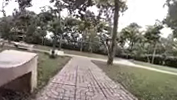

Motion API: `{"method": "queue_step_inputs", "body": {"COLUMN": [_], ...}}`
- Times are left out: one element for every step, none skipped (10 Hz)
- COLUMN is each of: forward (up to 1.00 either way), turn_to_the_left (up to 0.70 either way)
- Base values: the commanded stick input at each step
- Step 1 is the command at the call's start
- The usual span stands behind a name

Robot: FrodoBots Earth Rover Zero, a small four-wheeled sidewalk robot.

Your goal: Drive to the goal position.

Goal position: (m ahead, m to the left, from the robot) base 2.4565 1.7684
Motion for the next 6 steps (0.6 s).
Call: {"method": "queue_step_inputs", "body": {"forward": [0.7, 0.7, 0.7, 0.7, 0.7, 0.7], "turn_to_the_left": [0.0, 0.0, 0.0, 0.0, 0.0, 0.0]}}
